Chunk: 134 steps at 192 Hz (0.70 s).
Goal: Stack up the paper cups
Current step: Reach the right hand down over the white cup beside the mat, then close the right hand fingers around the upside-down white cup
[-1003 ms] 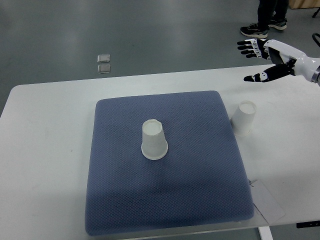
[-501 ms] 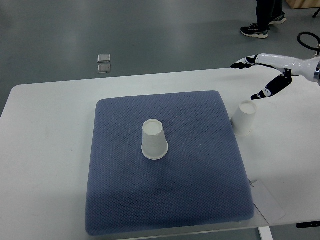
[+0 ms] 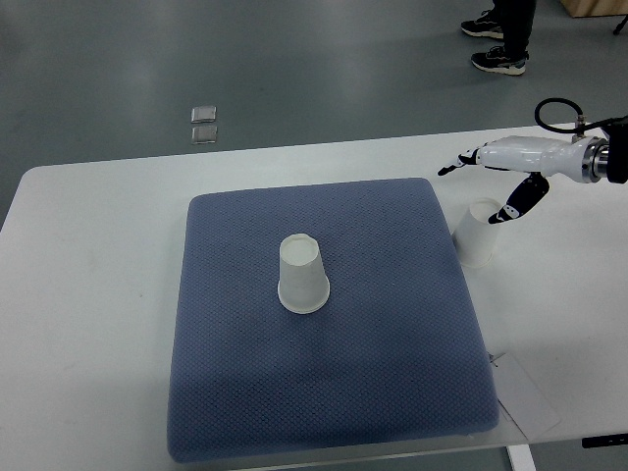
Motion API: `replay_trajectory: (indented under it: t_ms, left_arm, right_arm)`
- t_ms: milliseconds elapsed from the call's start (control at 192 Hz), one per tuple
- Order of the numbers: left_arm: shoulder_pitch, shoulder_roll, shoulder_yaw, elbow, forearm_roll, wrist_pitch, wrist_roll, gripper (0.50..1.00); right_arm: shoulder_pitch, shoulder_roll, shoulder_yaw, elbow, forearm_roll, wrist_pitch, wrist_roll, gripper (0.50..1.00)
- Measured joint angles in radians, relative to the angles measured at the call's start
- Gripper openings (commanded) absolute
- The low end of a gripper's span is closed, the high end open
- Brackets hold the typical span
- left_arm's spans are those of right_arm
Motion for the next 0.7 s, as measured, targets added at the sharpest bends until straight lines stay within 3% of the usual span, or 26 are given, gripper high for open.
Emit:
replay_trajectory:
  t_ms: [261, 700]
  left_arm:
    - [0.000, 0.000, 0.000, 0.000, 0.000, 0.000, 0.000, 1.000]
    - [0.000, 0.000, 0.000, 0.000, 0.000, 0.000, 0.000, 1.000]
  right_arm:
    - [0.000, 0.043, -0.062, -0.065, -0.039, -0.054, -0.002, 0.885]
    - [0.000, 0.072, -0.109, -0.127, -0.050, -0.059, 0.003, 0.868]
